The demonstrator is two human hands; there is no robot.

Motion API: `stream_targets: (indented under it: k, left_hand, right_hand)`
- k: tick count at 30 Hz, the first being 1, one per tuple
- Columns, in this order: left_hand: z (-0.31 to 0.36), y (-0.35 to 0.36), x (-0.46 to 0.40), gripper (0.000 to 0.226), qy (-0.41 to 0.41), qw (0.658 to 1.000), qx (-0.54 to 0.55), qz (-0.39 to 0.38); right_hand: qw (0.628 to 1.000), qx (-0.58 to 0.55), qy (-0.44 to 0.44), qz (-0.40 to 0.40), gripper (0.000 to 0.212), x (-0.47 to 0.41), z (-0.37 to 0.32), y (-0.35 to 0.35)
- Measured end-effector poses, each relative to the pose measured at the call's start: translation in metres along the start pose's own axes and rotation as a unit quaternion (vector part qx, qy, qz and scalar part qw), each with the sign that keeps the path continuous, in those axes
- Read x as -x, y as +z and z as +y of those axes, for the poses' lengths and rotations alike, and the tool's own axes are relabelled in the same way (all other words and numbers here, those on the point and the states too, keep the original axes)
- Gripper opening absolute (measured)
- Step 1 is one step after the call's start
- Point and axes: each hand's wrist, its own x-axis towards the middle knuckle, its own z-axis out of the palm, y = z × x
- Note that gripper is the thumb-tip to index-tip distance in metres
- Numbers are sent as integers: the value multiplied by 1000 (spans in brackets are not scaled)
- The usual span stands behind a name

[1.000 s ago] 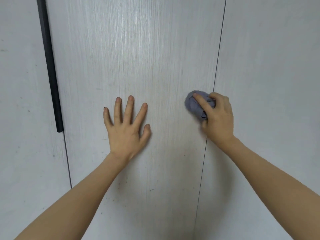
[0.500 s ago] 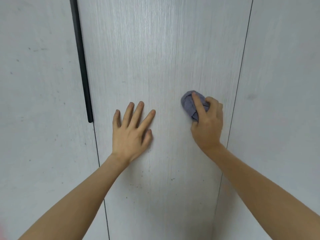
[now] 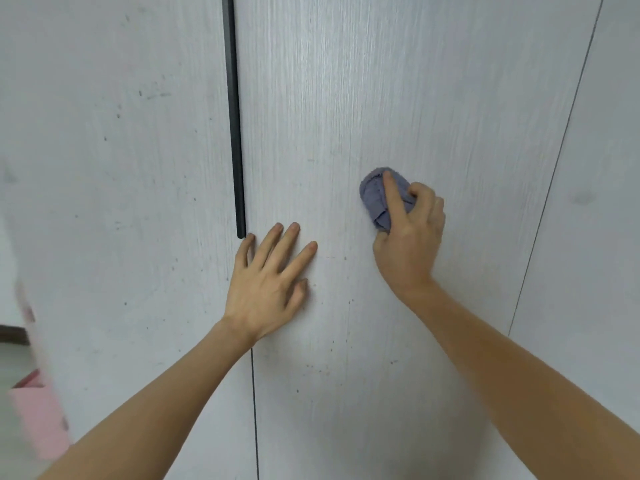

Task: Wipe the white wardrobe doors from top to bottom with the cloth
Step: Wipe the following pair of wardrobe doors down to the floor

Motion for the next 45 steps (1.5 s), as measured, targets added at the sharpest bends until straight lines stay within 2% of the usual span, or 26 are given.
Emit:
stream_targets:
  k: [2,5,8,11,14,17,19,23,26,28,30,31,33,35,38,42,45]
  left_hand:
    - [-5,1,7,51,-2,1000,-3,-7]
    - [-16,3,16,53,-4,1000,-3,-15]
    - [-31,3,22,52,15,1000,-7,-17]
    - [-45,4,27,53,45,999,-19,-16]
    - [-49,6,25,53,58,998,-26,-14]
    - [-47,10,26,54,56,998,-20,-13]
    - [-48,13,28,55,57,998,-18,-11]
    - [-51,15,32,54,62,998,-10,-7]
    - [-58,15,36,52,63,998,-15,-7]
    - [-63,13,34,51,68,997,-22,-4]
    - [-65,11,34,50,65,998,-17,-3]
    - [-66,12,35,50,57,998,-11,2]
    - [-72,17,47,50,36,999,-8,0]
    - [-82,20,59,51,18,1000,-9,5]
    - [-90,27,75,53,-10,1000,-7,13]
    - [-87,33,78,51,-20,999,6,29]
    - [-88,36,80,51,-22,999,9,33]
  right_hand:
    - [999,16,-30,-33,65,18,-19,7]
    - [963,36,-225,-141,62,74,-33,11]
    - [941,34,-287,-179,60,93,-27,9]
    - [950,19,-279,-141,62,60,-27,10]
    - [986,-9,-159,-56,56,-9,-35,15]
    - [997,-38,-60,-21,59,-53,-49,24]
    - [995,-19,-92,-20,50,-38,-56,30]
    - [952,3,-291,-98,36,31,-55,27]
    - [946,-13,-308,-104,36,18,-50,23]
    - [966,-27,-251,-60,38,-15,-52,22]
    - [988,-64,-142,-18,46,-46,-55,23]
    - [993,-76,-94,-4,50,-56,-57,24]
    - [995,-81,-53,8,55,-61,-65,33]
    - [995,-65,-78,12,54,-52,-73,38]
    - [983,-58,-175,-20,47,-4,-88,47]
    - [931,-46,-334,-142,42,82,-91,43]
    - [911,-51,-357,-202,42,96,-88,36]
